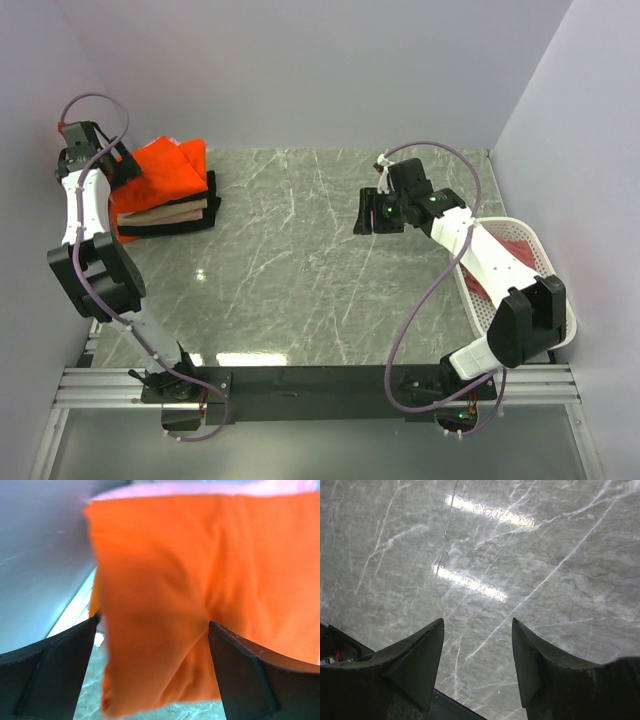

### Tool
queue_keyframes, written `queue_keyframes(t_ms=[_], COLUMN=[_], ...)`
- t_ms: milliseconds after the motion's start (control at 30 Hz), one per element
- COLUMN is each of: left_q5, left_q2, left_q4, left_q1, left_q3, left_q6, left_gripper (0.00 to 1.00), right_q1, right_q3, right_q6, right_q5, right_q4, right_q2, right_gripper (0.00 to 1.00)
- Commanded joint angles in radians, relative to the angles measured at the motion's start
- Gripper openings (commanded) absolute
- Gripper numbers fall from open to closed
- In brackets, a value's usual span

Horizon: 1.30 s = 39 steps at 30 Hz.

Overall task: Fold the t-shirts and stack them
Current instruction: Neatly place the folded tshirt to the corner

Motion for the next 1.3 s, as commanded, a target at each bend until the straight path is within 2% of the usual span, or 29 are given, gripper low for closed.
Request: queue_keyframes(t_ms=[0,133,300,400,533,633,933,1067,1267], left_q5=[-0.075,-0.109,-0.187,-0.222,-0.253,-0.233,-0.216,-0.201,-0.193], left_q2=[-0.137,-0.238,-0.412,-0.525,-0.692,-0.761,-0.808,-0.814,-0.812], left_q4=[-0.017,-0.029,0.0,0.018,0.076,0.092,0.19,0.272,0.29], left_q1=[-0.007,-0.033,-0.117,-0.204,-0.394,-0.505,-0.812,-0.887,-0.938], left_q3=[0.002,-0.062,-0.219,-0.309,-0.475,-0.547,-0.766,-0.816,-0.808], left_q6=[-0.045,-0.079,-0.101,-0.125,-0.162,-0.196,-0.314,-0.346,-0.337], left_gripper=[0.99,0.99,0.99,0.99,0.99,0.99,0.99,0.99,0.99], right_q1=[-0.001,-0.003,-0.006,-0.012,-0.029,-0.044,-0.072,-0.07,-0.072], right_q3=[-0.008,-0.005,0.012,0.011,0.003,-0.001,-0.066,-0.109,-0.179], right_q6=[-0.006,-0.012,-0.022,-0.02,-0.022,-0.022,0.006,0.01,0.038], right_q5=[0.028,0.048,0.092,0.106,0.114,0.118,0.103,0.089,0.077], right_q4=[0.0,-0.012,-0.035,-0.037,-0.029,-0.026,0.049,0.089,0.162], right_q2=[-0.06,-0.071,-0.082,-0.092,-0.097,-0.099,-0.119,-0.129,-0.157], right_gripper=[0.64,0.64,0.64,0.64,0.65,0.65,0.65,0.65,0.65])
